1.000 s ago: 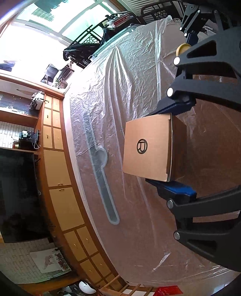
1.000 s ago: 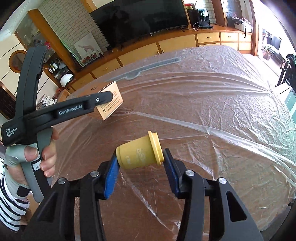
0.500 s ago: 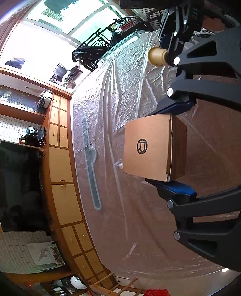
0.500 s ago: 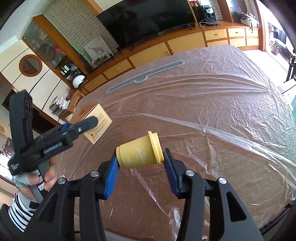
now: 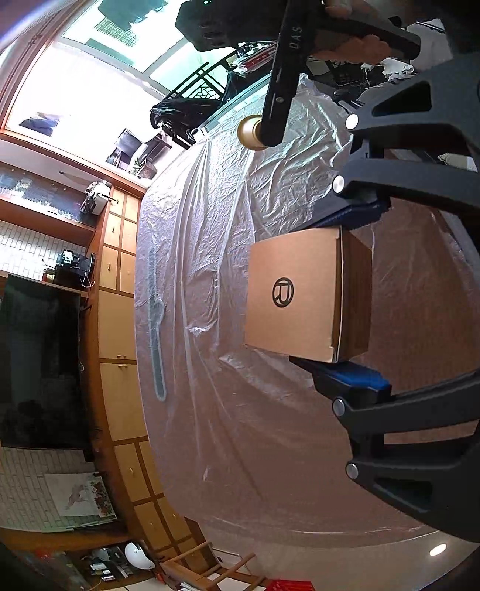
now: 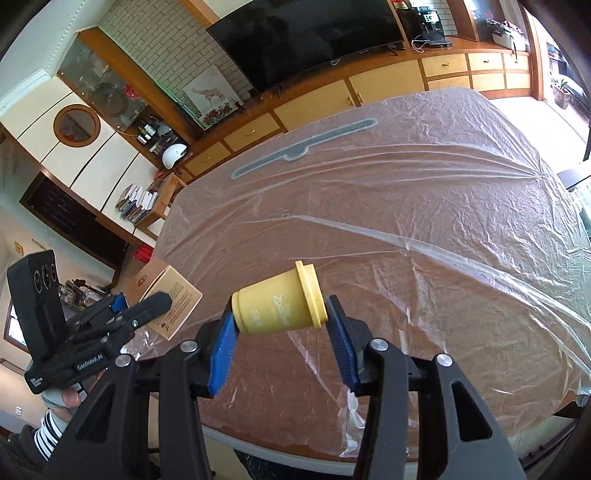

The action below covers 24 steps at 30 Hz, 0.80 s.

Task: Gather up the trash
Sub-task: 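Carry the yellow cup and cardboard box over the black bin with both tools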

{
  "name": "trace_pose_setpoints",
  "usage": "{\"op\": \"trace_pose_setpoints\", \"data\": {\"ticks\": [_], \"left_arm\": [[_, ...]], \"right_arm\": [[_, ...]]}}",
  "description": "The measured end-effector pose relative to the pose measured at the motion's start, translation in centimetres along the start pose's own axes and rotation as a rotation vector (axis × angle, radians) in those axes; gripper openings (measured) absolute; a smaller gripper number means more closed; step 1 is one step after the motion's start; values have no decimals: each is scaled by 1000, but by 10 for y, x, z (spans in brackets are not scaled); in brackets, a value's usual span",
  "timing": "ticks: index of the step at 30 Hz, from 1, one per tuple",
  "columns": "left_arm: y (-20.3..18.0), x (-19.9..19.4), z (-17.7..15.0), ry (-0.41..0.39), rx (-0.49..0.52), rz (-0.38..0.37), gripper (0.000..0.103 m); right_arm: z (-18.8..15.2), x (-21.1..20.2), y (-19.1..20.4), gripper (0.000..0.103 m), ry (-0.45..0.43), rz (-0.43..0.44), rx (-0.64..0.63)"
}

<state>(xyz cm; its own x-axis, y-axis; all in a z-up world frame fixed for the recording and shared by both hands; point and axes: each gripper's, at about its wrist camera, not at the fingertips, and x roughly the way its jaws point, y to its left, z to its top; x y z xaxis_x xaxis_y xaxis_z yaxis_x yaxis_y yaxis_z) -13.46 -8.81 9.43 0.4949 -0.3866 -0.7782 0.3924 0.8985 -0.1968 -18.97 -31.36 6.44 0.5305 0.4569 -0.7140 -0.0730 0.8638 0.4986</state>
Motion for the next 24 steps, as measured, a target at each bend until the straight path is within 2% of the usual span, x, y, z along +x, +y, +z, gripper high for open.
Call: {"op": "trace_pose_setpoints", "data": {"ticks": [13,24], "left_arm": [[-15,-38,-46,6,17,-30,60],[-37,-56,-83,41,66,-105,60]], "right_arm": [[-28,-26,18,46,22,56,-60],[-73,-44,21,46,91,93,-83]]}}
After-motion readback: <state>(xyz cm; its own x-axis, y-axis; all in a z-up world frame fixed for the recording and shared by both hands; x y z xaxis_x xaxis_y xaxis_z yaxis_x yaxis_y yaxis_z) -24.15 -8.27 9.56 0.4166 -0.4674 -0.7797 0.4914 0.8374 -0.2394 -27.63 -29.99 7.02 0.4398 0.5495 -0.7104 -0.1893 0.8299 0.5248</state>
